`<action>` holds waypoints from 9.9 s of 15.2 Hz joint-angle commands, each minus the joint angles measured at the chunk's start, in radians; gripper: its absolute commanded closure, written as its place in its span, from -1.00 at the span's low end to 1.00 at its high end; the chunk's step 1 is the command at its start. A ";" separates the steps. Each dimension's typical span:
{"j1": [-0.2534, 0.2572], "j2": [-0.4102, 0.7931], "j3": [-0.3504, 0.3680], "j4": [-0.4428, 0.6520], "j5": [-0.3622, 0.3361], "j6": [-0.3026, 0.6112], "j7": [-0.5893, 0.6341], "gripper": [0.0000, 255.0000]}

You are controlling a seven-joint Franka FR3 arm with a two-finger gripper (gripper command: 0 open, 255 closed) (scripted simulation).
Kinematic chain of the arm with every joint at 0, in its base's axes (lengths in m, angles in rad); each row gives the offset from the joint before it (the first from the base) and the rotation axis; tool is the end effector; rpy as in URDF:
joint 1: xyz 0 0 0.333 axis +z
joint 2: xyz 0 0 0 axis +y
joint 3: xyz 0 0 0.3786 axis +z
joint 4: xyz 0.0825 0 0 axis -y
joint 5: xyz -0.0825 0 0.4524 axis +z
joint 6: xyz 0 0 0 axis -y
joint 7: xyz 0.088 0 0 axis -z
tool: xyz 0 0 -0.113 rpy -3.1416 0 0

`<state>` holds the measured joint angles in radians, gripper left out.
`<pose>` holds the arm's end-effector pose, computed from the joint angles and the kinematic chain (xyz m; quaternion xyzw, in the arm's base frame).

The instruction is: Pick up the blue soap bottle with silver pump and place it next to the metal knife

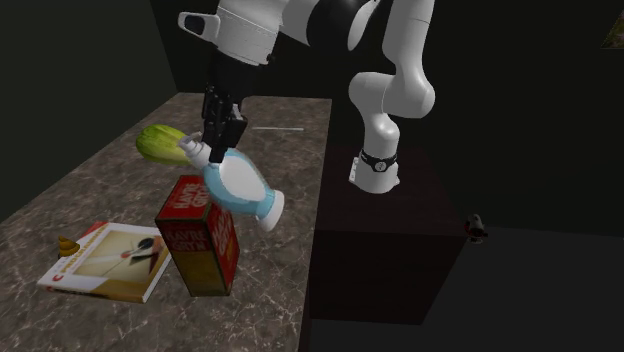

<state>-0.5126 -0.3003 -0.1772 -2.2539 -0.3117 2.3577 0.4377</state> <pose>0.4116 -0.3560 0.5551 0.8659 -0.4473 0.1841 0.1273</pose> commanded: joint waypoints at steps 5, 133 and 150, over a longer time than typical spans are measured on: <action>0.006 -0.014 0.004 0.066 0.015 -0.079 -0.018 1.00; -0.264 -0.113 -0.611 -0.668 -0.438 0.173 -1.124 1.00; -0.290 -0.299 -0.536 -0.640 -0.392 -0.040 -1.154 1.00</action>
<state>-0.7994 -0.5804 -0.7203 -2.8978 -0.7088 2.3407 -0.7120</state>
